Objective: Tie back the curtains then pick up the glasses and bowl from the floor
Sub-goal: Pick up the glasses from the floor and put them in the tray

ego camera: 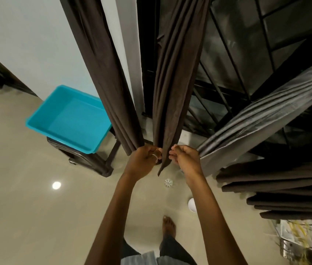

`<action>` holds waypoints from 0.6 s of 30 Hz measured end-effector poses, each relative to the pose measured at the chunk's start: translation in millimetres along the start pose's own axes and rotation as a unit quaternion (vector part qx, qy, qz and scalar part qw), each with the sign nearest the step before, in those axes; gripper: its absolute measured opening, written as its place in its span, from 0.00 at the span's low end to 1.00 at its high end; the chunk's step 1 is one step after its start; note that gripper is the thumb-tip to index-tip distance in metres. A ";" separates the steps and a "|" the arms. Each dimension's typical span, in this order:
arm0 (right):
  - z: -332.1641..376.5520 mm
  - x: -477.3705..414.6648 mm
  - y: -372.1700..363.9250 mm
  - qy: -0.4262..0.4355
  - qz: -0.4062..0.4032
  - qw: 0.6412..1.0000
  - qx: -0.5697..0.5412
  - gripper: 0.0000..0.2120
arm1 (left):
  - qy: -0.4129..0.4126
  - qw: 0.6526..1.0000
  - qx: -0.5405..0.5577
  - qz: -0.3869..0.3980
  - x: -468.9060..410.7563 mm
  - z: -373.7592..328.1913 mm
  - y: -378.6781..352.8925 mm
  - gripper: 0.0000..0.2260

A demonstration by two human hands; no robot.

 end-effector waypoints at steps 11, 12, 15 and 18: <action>-33.4 13.3 -120.5 -0.052 -0.126 0.991 0.007 0.07 | 0.024 0.995 0.021 0.096 -53.4 105.9 92.0 0.06; -38.5 14.4 -131.2 -0.061 -0.132 0.989 -0.004 0.07 | 0.024 0.995 0.010 0.097 -57.9 115.4 100.9 0.06; -55.0 14.6 -155.2 -0.081 -0.140 0.987 -0.016 0.08 | 0.029 0.993 -0.026 0.110 -73.1 140.2 112.7 0.06; -79.4 8.8 -166.0 -0.106 -0.139 0.984 -0.016 0.08 | 0.029 0.985 -0.083 0.147 -88.9 161.5 103.2 0.08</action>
Point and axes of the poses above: each hand's wrist, its own x-axis away from the middle knuckle, its own y-axis out of the back of the hand, z = x × y, the point moved 6 cm from there along -x, towards the middle knuckle, and after that the axes turned 4 degrees about y, right-handed, at the moved point
